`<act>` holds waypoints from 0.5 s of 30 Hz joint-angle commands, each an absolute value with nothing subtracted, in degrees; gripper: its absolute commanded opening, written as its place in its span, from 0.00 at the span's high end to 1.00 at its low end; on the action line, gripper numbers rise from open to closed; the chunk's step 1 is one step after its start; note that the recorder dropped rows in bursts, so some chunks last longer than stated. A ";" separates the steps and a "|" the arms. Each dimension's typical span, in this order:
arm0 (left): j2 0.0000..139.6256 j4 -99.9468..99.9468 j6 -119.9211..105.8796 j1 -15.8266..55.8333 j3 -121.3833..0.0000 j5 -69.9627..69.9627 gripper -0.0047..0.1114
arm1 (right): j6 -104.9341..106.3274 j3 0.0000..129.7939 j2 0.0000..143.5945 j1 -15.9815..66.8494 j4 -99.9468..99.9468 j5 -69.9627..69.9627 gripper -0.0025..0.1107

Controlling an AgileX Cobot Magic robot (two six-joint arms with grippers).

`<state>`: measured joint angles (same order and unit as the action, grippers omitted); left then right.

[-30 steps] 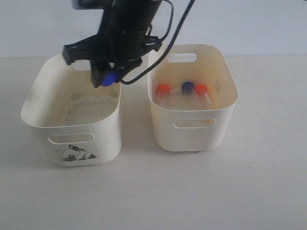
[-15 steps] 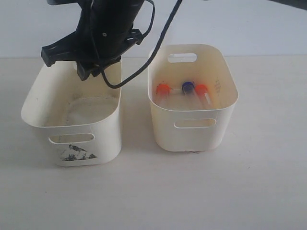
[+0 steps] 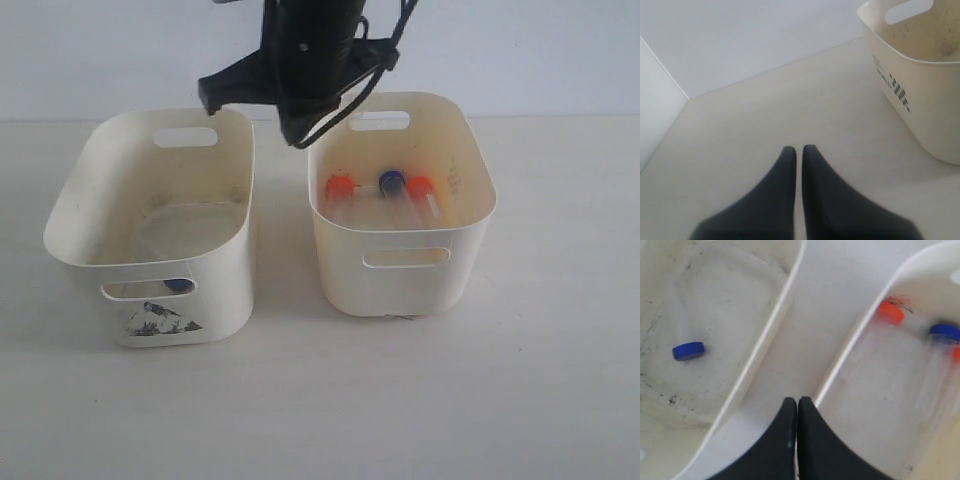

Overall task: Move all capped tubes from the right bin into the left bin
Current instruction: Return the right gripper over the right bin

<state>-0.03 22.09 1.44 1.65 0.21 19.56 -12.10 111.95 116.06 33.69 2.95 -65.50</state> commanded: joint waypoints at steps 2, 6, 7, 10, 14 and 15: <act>0.00 21.93 1.98 1.89 0.00 19.36 0.92 | -15.13 112.11 113.96 28.98 3.62 -69.70 0.98; 0.00 21.93 1.98 1.89 0.00 19.36 0.92 | -17.70 111.98 114.07 25.82 3.76 -69.96 0.98; 0.00 21.93 1.98 1.89 0.00 19.36 0.92 | -18.85 111.98 114.18 25.06 3.76 -69.96 0.98; 0.00 21.93 1.98 1.89 0.00 19.36 0.92 | -21.05 111.98 115.11 23.26 3.25 -69.96 0.98; 0.00 21.93 1.98 1.89 0.00 19.36 0.92 | -23.00 111.98 118.41 21.50 0.74 -69.96 0.98; 0.00 21.93 1.98 1.89 0.00 19.36 0.92 | -23.00 111.98 119.31 21.20 -0.50 -69.96 0.98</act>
<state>-0.03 22.09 1.44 1.65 0.21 19.56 -22.35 111.95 117.54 22.00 1.74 -69.80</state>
